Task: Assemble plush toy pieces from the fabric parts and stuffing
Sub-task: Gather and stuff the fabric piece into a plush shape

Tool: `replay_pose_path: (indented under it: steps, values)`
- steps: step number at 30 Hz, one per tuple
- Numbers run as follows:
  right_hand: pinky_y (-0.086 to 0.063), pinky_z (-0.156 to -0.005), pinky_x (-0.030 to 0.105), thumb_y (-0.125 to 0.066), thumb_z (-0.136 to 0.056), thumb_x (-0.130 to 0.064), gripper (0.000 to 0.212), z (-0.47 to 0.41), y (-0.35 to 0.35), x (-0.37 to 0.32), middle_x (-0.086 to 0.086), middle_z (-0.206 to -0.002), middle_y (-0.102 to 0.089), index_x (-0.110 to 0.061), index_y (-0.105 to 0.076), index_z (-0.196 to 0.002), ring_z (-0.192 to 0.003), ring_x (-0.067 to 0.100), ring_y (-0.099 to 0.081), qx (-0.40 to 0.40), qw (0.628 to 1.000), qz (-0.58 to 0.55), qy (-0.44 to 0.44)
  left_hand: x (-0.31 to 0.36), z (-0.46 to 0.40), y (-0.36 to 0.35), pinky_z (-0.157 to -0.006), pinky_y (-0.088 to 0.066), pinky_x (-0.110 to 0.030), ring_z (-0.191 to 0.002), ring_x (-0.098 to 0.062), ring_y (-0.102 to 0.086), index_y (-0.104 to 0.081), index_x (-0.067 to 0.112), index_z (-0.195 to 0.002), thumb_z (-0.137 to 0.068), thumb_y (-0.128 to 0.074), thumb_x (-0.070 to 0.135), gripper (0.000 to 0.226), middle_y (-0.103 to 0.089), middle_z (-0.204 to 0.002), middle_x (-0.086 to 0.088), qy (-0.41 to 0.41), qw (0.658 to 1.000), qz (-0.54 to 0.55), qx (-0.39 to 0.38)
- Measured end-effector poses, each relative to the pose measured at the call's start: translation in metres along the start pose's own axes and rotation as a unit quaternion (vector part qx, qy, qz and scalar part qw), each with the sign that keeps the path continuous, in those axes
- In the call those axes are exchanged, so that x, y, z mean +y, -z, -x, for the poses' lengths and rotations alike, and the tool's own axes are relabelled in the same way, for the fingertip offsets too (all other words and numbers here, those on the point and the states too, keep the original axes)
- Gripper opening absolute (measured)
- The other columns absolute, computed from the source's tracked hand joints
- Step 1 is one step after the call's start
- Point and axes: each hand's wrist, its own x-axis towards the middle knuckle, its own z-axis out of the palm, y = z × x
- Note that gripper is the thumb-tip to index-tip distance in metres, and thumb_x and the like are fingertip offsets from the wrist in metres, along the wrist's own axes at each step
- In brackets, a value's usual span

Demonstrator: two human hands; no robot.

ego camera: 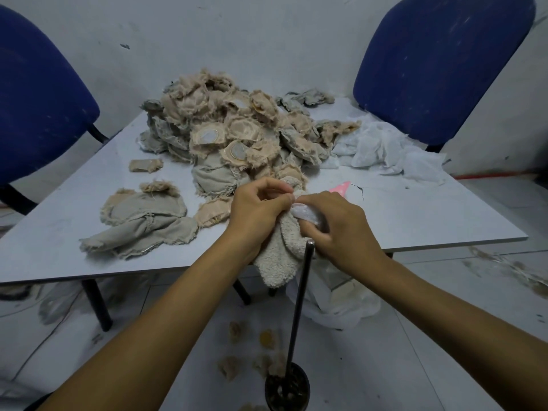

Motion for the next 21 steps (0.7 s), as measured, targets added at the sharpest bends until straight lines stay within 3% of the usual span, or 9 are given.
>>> replay_pose_path:
  steps: [8, 12, 15, 19, 21]
  values:
    - [-0.038, -0.080, 0.028, -0.059, -0.099, -0.024, 0.020, -0.0035, 0.0012, 0.0014, -0.001, -0.099, -0.058, -0.018, -0.073, -0.112, -0.094, 0.018, -0.052, -0.061, 0.998, -0.026, -0.017, -0.0016, 0.0028, 0.0015, -0.051, -0.045, -0.015, -0.059, -0.006, -0.059, -0.071, 0.014, -0.077, -0.081, -0.072, -0.005, 0.020, -0.065, -0.065, 0.002, -0.020, 1.000, 0.008, 0.019]
    - [-0.045, -0.064, 0.025, -0.071, -0.088, -0.021, 0.019, -0.0048, 0.0028, -0.0018, -0.009, -0.083, -0.061, -0.020, -0.063, -0.106, -0.072, 0.009, -0.056, 0.034, 0.994, -0.071, -0.081, -0.0020, 0.0049, 0.0008, -0.059, -0.049, -0.019, -0.061, -0.008, -0.058, -0.071, 0.018, -0.076, -0.080, -0.075, -0.002, 0.020, -0.063, -0.063, 0.003, -0.042, 0.999, -0.016, 0.003]
    - [-0.048, -0.070, 0.035, -0.076, -0.085, -0.017, 0.014, -0.0047, -0.0009, -0.0027, 0.001, -0.087, -0.067, -0.015, -0.070, -0.097, -0.079, 0.017, -0.060, 0.073, 0.993, -0.035, -0.083, -0.0023, 0.0066, 0.0003, -0.063, -0.051, -0.021, -0.065, -0.010, -0.059, -0.072, 0.018, -0.076, -0.080, -0.076, -0.001, 0.020, -0.063, -0.064, 0.000, -0.051, 0.998, -0.029, 0.002]
    - [-0.041, -0.067, 0.017, -0.076, -0.086, -0.018, 0.013, -0.0031, -0.0046, -0.0020, 0.005, -0.089, -0.059, -0.013, -0.078, -0.099, -0.078, 0.012, -0.055, 0.078, 0.994, -0.047, -0.062, -0.0040, 0.0054, 0.0001, -0.062, -0.050, -0.021, -0.064, -0.009, -0.060, -0.072, 0.020, -0.075, -0.080, -0.076, 0.000, 0.021, -0.064, -0.062, 0.003, -0.050, 0.998, -0.036, 0.021]
    - [-0.043, -0.067, 0.020, -0.074, -0.089, -0.020, 0.012, 0.0005, -0.0040, -0.0009, 0.004, -0.090, -0.058, -0.012, -0.078, -0.096, -0.078, 0.013, -0.055, 0.049, 0.998, -0.045, -0.015, -0.0052, 0.0051, 0.0000, -0.063, -0.051, -0.022, -0.065, -0.009, -0.061, -0.072, 0.021, -0.075, -0.080, -0.076, 0.001, 0.021, -0.066, -0.064, 0.002, -0.047, 0.998, -0.038, 0.034]
